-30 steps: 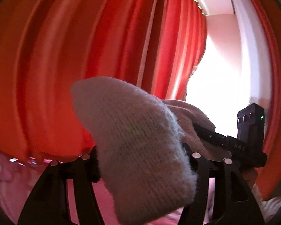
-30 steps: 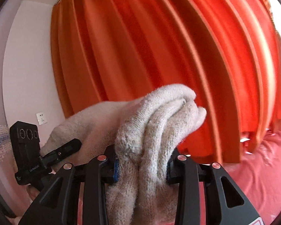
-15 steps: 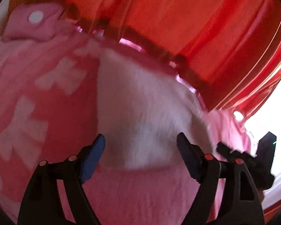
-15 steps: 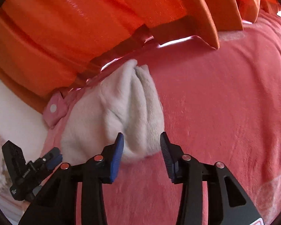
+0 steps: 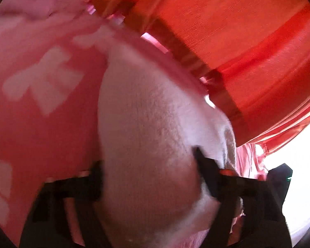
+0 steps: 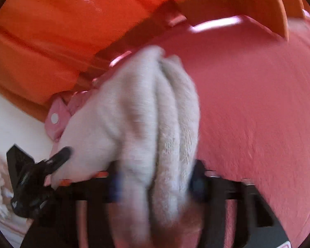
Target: Fold small clothes
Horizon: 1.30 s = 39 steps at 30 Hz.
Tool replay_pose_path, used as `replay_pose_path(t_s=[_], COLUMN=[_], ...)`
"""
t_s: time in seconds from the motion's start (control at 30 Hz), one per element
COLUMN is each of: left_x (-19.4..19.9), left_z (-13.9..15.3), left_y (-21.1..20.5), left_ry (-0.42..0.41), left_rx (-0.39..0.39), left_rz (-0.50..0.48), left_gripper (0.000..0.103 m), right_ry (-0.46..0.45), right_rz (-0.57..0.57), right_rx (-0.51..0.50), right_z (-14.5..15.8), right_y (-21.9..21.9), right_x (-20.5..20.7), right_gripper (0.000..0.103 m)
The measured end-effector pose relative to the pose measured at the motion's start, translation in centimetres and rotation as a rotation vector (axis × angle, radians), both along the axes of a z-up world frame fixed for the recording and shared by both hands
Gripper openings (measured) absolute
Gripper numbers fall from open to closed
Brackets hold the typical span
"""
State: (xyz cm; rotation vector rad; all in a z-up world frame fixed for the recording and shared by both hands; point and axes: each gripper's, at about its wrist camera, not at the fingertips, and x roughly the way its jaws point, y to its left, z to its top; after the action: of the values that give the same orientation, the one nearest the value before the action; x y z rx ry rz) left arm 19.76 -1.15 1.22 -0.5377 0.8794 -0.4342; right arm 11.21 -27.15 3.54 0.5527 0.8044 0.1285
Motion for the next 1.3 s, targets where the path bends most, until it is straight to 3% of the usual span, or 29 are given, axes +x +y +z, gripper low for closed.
replay_pose_path(t_s=[0.13,0.2,0.27,0.33,0.37,0.4,0.47,0.53,0.6,0.67,0.77,0.83,0.97,1.07,1.3], left_x=[-1.5,-2.0,-1.1,0.7,0.8,0.5,-0.1,-1.8,-3.0,-3.8,-4.2,-4.4,-5.8,-8.1,-13.0], left_z=[5.6,6.3,4.4,0.9,0.1,0.2,2.0,4.2,5.0,4.6,2.0,1.4,2.4,3.5,2.0], left_y=[-0.9,-1.0,-1.5,-2.0,-1.9,-1.6,-1.4,-1.2,-1.7,-2.8,-4.2,-4.6,-3.4,-2.8,-1.7], left_ry=[-0.229,-0.276,-0.236,-0.091,-0.065,-0.074,-0.084,-0.174,-0.224,-0.222,-0.150,-0.132,-0.112,-0.138,-0.102], left_rx=[0.048,0.062,0.133,0.219,0.231,0.202,0.215,0.262,0.338,0.412,0.535,0.583,0.577,0.583,0.597], left_rz=[-0.042,-0.053,-0.037,-0.027,-0.008,0.005,0.008,0.055,0.065,0.039,-0.008,-0.011,0.016,0.035,0.061], left_gripper=[0.050,0.052,0.056,0.056,0.059,0.059,0.059,0.063,0.068,0.068,0.069,0.069,0.069,0.068,0.073], right_ry=[-0.243,-0.254,-0.104,0.080,0.065,0.068,0.013,-0.085,-0.119,-0.067,0.143,0.126,0.033,-0.020,0.064], right_rz=[0.031,0.017,-0.007,-0.005,-0.027,-0.030,-0.051,-0.091,-0.082,-0.032,0.012,0.005,-0.023,-0.043,-0.141], right_rx=[-0.074,-0.094,-0.092,-0.053,-0.012,-0.010,-0.077,-0.159,-0.197,-0.232,-0.353,-0.395,-0.316,-0.322,-0.429], right_z=[5.9,5.8,2.7,-1.3,-1.7,-1.2,1.9,4.7,5.8,5.0,0.6,1.0,4.3,5.8,1.7], right_y=[1.6,1.4,0.6,0.0,-0.4,-0.5,0.0,0.6,1.5,2.7,4.1,4.7,4.7,5.3,5.0], right_x=[-2.7,-2.8,-0.7,1.2,0.8,0.7,-0.5,-2.4,-3.5,-3.0,-1.3,-1.2,-3.6,-6.2,-12.3], right_gripper=[0.029,0.029,0.032,0.036,0.042,0.042,0.042,0.043,0.043,0.040,0.036,0.037,0.035,0.037,0.047])
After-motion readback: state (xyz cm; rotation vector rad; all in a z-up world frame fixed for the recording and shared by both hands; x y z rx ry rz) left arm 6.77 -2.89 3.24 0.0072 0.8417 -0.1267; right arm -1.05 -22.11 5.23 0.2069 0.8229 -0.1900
